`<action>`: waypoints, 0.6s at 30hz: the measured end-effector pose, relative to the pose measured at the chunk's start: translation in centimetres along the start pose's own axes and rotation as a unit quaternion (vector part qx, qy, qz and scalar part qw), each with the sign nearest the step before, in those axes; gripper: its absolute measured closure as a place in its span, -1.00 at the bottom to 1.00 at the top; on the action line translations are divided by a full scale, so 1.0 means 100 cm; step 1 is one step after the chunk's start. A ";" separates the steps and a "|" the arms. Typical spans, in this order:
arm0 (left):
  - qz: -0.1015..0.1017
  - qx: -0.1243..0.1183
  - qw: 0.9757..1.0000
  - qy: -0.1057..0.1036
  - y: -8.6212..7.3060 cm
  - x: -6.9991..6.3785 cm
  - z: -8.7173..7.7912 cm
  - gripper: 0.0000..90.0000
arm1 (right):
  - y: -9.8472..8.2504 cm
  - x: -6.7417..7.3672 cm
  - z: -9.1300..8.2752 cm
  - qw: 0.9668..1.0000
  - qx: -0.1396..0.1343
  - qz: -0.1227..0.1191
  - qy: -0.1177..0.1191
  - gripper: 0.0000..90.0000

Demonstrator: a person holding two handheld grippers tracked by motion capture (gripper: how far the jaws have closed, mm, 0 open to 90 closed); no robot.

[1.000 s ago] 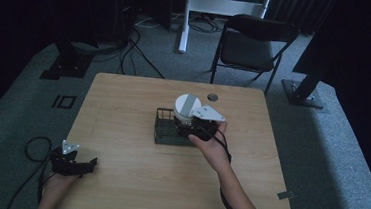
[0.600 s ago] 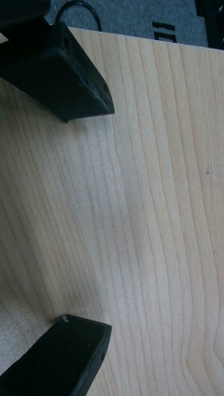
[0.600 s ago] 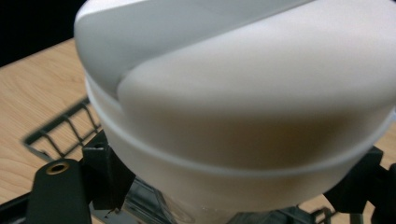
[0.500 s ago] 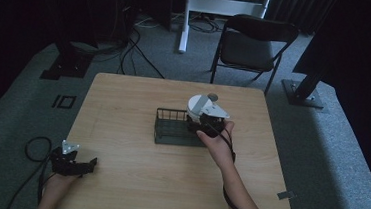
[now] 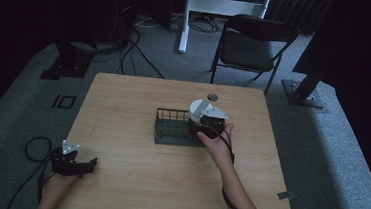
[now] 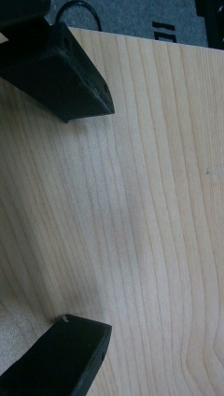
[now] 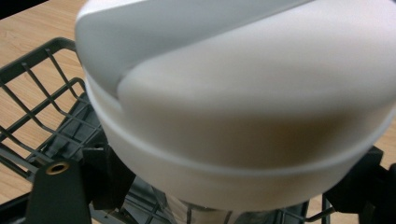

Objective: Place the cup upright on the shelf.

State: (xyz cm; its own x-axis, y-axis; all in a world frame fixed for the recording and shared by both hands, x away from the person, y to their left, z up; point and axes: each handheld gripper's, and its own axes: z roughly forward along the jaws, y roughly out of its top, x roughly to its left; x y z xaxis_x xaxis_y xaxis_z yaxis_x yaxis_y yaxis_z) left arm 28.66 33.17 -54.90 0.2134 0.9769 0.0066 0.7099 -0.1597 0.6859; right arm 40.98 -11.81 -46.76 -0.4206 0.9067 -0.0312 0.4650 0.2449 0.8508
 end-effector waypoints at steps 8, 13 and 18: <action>0.000 0.000 1.000 0.000 0.000 0.000 0.000 -1.00 | -0.004 0.000 0.005 1.000 0.013 -0.001 0.000 -0.59; 0.000 0.000 1.000 0.000 0.000 0.000 0.000 -1.00 | -0.005 0.000 0.004 1.000 0.016 -0.005 0.003 -0.59; 0.000 0.000 1.000 0.000 0.000 0.000 0.000 -1.00 | -0.008 0.000 0.002 1.000 0.011 -0.010 0.003 -0.59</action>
State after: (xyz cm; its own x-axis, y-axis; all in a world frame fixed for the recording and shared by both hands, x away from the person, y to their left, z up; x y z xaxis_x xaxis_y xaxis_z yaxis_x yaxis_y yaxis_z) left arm 28.66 33.16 -54.90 0.2134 0.9769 0.0066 0.7100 -0.1597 0.6859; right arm 40.78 -11.90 -47.57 -0.4339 0.8998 -0.0451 0.4733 0.2703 0.8384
